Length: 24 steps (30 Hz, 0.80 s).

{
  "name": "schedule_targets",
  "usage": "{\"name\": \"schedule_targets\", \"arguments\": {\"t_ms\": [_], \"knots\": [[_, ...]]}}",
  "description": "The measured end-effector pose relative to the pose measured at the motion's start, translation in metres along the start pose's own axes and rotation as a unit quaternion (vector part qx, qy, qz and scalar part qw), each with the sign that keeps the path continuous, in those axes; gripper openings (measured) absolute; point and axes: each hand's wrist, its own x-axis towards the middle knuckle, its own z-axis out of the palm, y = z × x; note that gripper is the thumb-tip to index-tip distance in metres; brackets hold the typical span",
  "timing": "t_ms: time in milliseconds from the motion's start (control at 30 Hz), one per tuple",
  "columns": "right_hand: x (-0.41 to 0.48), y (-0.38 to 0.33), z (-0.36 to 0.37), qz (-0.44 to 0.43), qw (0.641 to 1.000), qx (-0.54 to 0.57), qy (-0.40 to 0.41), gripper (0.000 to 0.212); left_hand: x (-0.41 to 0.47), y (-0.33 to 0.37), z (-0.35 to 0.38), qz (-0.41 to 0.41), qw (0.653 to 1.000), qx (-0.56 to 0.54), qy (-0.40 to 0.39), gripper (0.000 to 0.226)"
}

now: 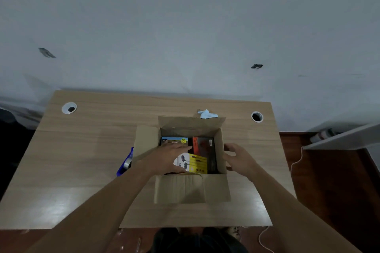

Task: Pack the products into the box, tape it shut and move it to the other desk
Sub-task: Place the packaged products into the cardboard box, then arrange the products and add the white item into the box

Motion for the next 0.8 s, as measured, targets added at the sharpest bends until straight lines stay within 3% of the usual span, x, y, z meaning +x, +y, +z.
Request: {"name": "schedule_targets", "arguments": {"t_ms": [100,233,367,433,567,667,800], "knots": [[0.006,-0.001,-0.007,0.006,0.999,-0.038,0.015,0.034,-0.002,0.003,-0.003,-0.007,0.998,-0.024,0.052,0.076],[0.023,-0.008,-0.025,-0.025,0.992,-0.106,0.057,0.039,-0.004,0.001,-0.013,0.02,0.976,-0.013,0.215,0.05],[0.047,-0.029,-0.038,-0.064,0.986,-0.136,0.078,0.031,-0.012,-0.014,-0.012,-0.031,0.952,0.005,0.305,0.054],[0.062,-0.037,-0.043,-0.079,0.981,-0.153,0.087,0.028,-0.018,-0.021,-0.008,-0.08,0.949,0.028,0.304,0.069],[0.102,-0.047,-0.048,-0.083,0.98,-0.165,0.077,0.039,-0.023,-0.034,0.005,-0.16,0.963,0.04,0.215,0.096],[0.133,-0.052,-0.045,-0.092,0.972,-0.208,0.055,0.046,-0.02,-0.037,0.014,-0.185,0.96,0.007,0.209,0.092],[0.155,-0.063,-0.036,-0.103,0.958,-0.267,0.017,0.057,-0.012,-0.037,0.016,-0.126,0.957,-0.019,0.262,0.066]]}}
